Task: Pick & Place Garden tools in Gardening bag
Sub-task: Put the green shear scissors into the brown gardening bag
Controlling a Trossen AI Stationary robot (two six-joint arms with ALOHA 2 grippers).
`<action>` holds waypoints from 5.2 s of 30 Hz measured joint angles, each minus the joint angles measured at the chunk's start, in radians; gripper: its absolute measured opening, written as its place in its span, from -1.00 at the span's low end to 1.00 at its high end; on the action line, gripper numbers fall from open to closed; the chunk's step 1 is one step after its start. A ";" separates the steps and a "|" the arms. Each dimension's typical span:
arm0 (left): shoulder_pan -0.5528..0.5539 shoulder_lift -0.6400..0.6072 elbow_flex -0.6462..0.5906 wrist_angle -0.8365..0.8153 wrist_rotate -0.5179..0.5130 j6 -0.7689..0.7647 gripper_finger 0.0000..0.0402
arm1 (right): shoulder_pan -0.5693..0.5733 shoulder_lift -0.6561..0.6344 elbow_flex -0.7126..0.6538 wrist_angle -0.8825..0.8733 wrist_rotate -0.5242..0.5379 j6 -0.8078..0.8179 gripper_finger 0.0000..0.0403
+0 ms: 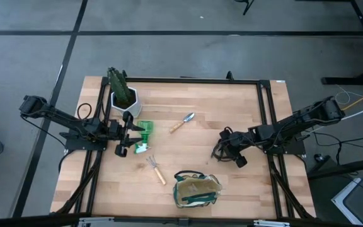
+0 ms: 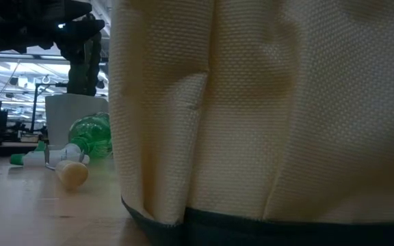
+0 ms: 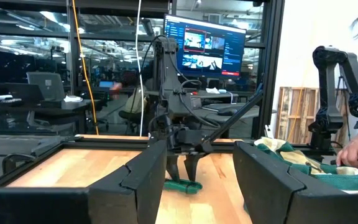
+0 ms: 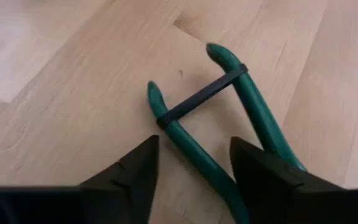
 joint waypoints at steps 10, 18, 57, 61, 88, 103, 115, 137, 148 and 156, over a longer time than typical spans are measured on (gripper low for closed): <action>0.000 0.000 0.000 0.000 0.000 0.000 -0.09 | -0.001 0.001 0.000 0.000 0.019 0.053 -0.60; 0.000 0.000 0.000 0.000 0.000 0.000 -0.09 | -0.001 0.002 -0.001 0.014 0.044 0.176 -0.67; 0.000 0.000 0.000 0.000 0.000 0.000 -0.09 | -0.004 0.002 0.013 0.064 0.013 0.636 -0.79; 0.000 0.000 0.000 0.000 0.000 0.000 -0.09 | -0.004 0.002 0.048 0.040 0.017 0.608 -0.79; 0.000 0.000 0.000 0.000 0.000 0.000 -0.09 | -0.004 0.001 0.435 -0.449 0.093 0.390 -0.79; 0.000 0.000 0.000 0.000 0.000 0.000 -0.09 | 0.016 0.001 0.608 -0.488 0.090 0.338 -0.79; 0.000 0.000 0.000 0.000 0.000 0.000 -0.09 | 0.141 0.001 0.610 -0.195 0.008 0.322 -0.79; 0.000 0.000 0.000 0.000 0.000 0.000 -0.09 | 0.369 0.184 0.610 0.443 0.009 0.322 -0.79; 0.000 0.000 0.000 0.000 0.000 0.000 -0.09 | 0.438 0.352 0.610 0.632 0.135 0.349 -0.79; 0.000 0.000 0.000 0.000 0.000 0.000 -0.09 | 0.450 0.423 0.610 0.664 0.234 0.348 -0.79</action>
